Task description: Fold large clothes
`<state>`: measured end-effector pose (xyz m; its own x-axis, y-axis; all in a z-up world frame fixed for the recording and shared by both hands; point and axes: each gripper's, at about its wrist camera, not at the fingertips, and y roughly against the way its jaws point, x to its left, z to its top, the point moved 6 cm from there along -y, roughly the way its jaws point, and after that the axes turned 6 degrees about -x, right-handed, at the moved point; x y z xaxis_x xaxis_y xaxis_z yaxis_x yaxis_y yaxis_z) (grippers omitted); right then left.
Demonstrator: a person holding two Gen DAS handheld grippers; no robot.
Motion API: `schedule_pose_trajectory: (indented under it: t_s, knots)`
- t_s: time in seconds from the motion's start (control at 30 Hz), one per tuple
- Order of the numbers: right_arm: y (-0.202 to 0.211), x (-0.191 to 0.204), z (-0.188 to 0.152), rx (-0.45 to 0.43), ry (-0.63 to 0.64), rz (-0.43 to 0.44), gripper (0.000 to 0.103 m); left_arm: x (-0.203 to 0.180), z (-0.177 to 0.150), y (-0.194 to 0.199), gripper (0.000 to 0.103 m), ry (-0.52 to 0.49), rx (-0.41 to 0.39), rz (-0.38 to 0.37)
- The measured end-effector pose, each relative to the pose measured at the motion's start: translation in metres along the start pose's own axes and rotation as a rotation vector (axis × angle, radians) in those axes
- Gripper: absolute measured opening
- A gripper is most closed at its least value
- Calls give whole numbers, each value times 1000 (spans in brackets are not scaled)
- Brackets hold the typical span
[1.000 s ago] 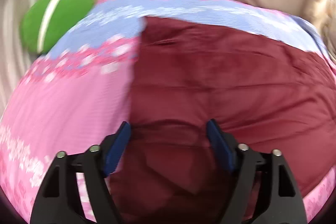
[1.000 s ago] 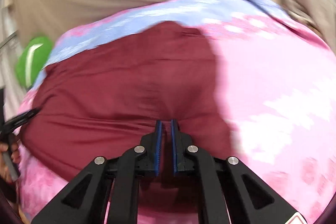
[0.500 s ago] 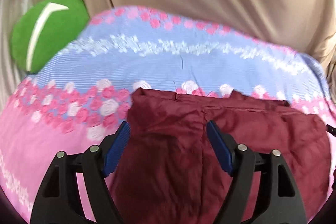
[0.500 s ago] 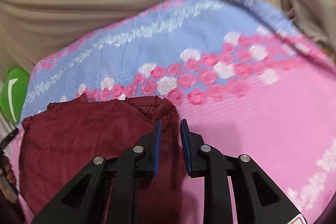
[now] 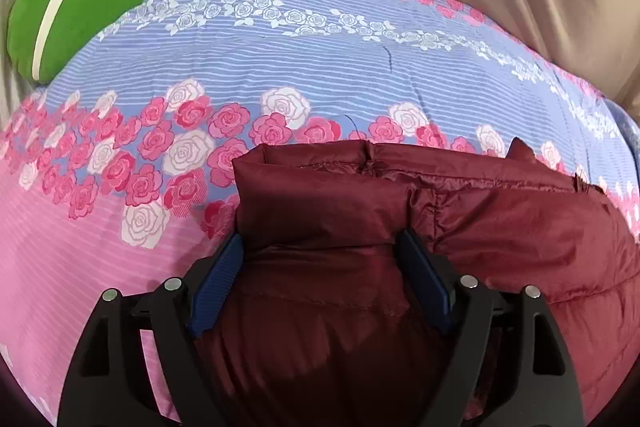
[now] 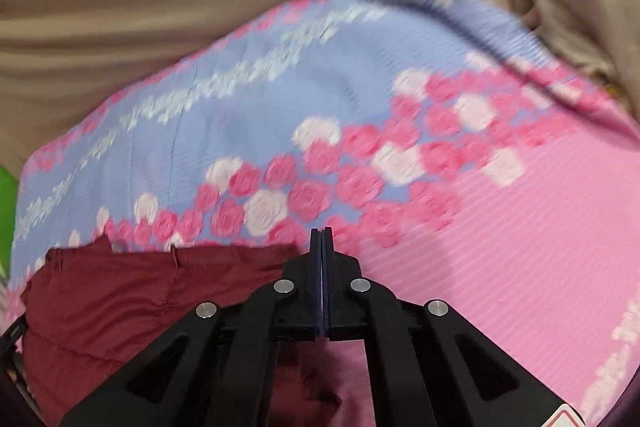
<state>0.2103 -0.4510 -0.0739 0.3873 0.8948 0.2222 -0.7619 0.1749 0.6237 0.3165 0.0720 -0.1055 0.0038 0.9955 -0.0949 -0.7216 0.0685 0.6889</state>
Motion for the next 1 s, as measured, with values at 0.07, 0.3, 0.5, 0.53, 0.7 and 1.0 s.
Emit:
schedule_pose_trajectory:
  t_s: [0.07, 0.3, 0.5, 0.53, 0.7, 1.0]
  knots:
    - [33, 16, 1, -40, 7, 97, 0, -1, 0, 0, 78, -9, -2, 9]
    - [27, 52, -66, 100, 236, 67, 0, -1, 0, 0, 79, -12, -5, 17]
    - [63, 46, -55, 44, 131, 88, 9, 16, -9, 37, 81, -2, -26, 15]
    - [74, 56, -58, 36, 154, 110, 9, 19, -14, 43, 82, -3, -20, 4]
    - [64, 87, -100, 71, 328, 83, 2, 34, -43, 55, 88, -21, -9, 18]
    - [127, 160, -103, 17, 325, 257, 9, 51, -64, 121, 87, 13, -60, -33]
